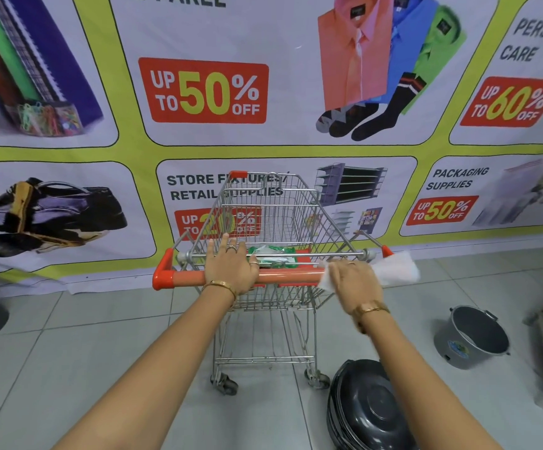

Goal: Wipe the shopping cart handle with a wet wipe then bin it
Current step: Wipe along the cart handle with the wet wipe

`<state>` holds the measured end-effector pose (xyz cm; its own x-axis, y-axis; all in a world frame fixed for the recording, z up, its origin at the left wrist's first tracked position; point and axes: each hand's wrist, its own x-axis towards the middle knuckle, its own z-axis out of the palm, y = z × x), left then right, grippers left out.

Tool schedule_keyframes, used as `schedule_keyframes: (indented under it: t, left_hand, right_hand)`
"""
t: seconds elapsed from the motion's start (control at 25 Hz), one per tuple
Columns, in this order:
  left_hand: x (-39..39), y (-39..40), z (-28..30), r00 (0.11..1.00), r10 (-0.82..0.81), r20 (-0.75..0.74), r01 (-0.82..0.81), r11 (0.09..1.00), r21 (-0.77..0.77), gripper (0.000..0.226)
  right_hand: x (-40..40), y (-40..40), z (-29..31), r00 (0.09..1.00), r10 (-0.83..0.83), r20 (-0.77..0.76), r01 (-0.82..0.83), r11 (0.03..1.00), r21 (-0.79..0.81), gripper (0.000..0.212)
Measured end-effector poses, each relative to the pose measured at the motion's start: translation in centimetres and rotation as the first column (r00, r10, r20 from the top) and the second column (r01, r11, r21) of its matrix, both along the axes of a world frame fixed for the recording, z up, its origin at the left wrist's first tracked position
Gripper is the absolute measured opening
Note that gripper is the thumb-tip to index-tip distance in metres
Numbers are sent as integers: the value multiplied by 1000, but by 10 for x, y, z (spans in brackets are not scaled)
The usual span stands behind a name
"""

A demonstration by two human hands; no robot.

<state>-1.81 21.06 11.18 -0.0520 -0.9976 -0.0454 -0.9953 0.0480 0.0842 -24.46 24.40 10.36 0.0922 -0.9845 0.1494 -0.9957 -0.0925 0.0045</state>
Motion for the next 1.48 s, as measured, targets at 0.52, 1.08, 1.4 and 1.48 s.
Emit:
schedule_keyframes:
  t: [0.52,1.08,1.4,1.48]
  left_hand:
    - [4,1,1,1000,-13,15,13,1000,1,57]
    - [-4,-1,-2,1000,-26,-4,26,1000,6,55]
    - [-2,0,2,999,-36,10,36,999,25,56]
    - [-4,1,1,999,-37,5,37,999,26,55]
  right_hand:
    - [47,2,9,998,45,54,-48,998,48,55]
    - [76,1,7,980,-53,189,54,999,1,63]
    - [-28,13,13,962,-251,103,245,967,70,69]
    - [-12,5,6,955,-275,112,273,961,33,90]
